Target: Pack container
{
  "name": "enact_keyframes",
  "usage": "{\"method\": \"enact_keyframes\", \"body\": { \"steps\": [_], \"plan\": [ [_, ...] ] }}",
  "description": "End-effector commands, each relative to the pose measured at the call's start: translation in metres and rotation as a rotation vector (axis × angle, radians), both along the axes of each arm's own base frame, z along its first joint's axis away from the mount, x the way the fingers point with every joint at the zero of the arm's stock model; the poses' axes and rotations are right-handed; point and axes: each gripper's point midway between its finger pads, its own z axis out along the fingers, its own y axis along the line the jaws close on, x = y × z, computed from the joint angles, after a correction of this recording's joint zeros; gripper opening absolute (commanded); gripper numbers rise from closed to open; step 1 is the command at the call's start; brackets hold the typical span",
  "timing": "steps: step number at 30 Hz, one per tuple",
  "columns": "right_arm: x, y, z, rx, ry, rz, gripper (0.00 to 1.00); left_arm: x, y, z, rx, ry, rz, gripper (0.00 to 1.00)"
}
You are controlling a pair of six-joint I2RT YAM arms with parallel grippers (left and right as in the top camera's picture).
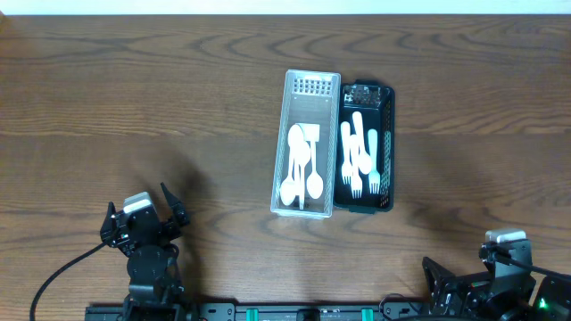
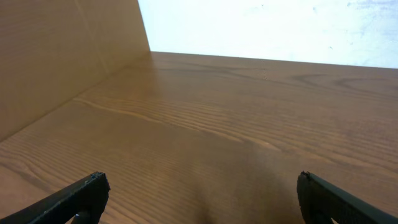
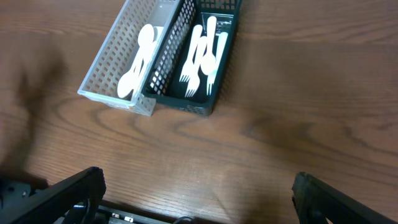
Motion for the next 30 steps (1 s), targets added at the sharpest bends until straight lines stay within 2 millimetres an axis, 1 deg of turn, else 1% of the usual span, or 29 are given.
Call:
{"method": "enact_keyframes", "body": {
  "steps": [1, 14, 16, 21, 24, 26, 28, 30],
  "plan": [
    [-0.001, 0.001, 0.001, -0.005, -0.009, 0.015, 0.99, -0.001, 0.004, -0.011, 0.007, 0.022, 0.021, 0.98],
    [-0.001, 0.001, 0.001, -0.005, -0.008, 0.015, 0.99, -0.001, 0.004, -0.011, 0.007, 0.022, 0.021, 0.98],
    [0.002, -0.005, 0.002, -0.044, -0.026, 0.005, 0.99, -0.001, 0.004, -0.011, 0.007, 0.022, 0.021, 0.98],
    [0.034, -0.021, 0.026, -0.106, -0.181, -0.079, 0.99, -0.001, 0.004, -0.011, 0.007, 0.022, 0.021, 0.98],
    [0.057, -0.027, 0.028, -0.125, -0.243, -0.114, 0.99, -0.001, 0.004, -0.011, 0.007, 0.022, 0.021, 0.98],
    [0.074, -0.027, 0.021, -0.124, -0.267, -0.117, 0.99, -0.001, 0.004, -0.011, 0.007, 0.022, 0.021, 0.98],
    [0.091, -0.027, 0.006, -0.121, -0.277, -0.117, 0.99, -0.001, 0.004, -0.011, 0.007, 0.022, 0.021, 0.98],
    [0.105, -0.026, -0.013, -0.117, -0.271, -0.119, 0.99, -0.001, 0.004, -0.011, 0.007, 0.022, 0.021, 0.98]
  ]
}}
